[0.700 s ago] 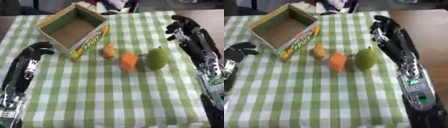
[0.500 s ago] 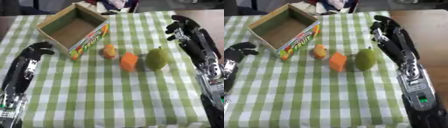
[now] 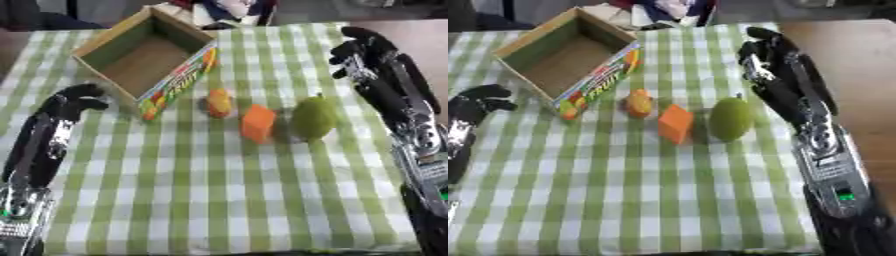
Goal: Pick up objects on the table and place them in the box.
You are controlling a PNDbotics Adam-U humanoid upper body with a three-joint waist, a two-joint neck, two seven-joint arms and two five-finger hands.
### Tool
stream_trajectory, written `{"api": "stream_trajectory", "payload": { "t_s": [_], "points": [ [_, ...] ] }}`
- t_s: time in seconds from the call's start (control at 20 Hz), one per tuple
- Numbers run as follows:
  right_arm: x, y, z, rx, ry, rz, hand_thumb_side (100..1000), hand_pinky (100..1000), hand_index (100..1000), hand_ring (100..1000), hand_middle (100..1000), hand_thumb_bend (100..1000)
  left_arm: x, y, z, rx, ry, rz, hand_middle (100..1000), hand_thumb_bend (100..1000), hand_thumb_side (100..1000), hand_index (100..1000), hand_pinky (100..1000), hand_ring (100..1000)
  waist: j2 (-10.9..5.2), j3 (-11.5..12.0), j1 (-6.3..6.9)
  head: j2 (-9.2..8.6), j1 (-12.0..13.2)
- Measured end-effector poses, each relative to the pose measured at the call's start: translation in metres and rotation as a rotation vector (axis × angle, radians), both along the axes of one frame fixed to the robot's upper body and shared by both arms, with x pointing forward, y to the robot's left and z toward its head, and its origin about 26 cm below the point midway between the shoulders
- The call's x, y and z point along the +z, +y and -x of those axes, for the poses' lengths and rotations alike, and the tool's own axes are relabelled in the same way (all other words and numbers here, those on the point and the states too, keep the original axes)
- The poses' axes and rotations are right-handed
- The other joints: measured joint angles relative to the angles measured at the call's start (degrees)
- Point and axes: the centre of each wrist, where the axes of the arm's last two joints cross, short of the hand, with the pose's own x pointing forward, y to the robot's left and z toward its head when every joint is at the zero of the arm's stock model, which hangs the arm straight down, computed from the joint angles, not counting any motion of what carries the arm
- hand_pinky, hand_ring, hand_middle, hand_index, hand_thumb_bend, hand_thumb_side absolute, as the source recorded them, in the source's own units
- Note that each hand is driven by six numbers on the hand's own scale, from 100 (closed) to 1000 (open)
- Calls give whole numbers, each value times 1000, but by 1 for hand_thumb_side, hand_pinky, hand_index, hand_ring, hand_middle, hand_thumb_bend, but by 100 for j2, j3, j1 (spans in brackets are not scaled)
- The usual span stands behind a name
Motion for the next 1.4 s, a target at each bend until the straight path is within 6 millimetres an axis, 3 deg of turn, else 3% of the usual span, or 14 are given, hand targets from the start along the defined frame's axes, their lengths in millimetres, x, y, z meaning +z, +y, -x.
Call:
{"api": "stream_trajectory", "payload": {
  "t_s": [0.35,0.55,0.75,1.4],
  "points": [
    [15,-16,-12,49,-20,233,565,674,925,805,792,100,0,0,0,-1,1,0,709,100,882,829,843,684,-2,15,-29,1,-4],
    [21,-24,-18,86,-12,367,595,693,930,827,814,100,-1,-1,0,-3,3,-1,709,100,882,829,843,684,-4,33,-42,1,-3],
    [23,-31,-24,124,5,482,549,704,936,843,827,100,-2,-1,0,-5,8,-2,709,100,882,829,843,684,-21,48,-82,1,-5],
    [11,-52,-38,148,91,673,553,720,954,852,838,182,-2,-1,0,-5,10,-4,708,100,883,829,844,684,-23,70,-107,1,-22]
  ]
}}
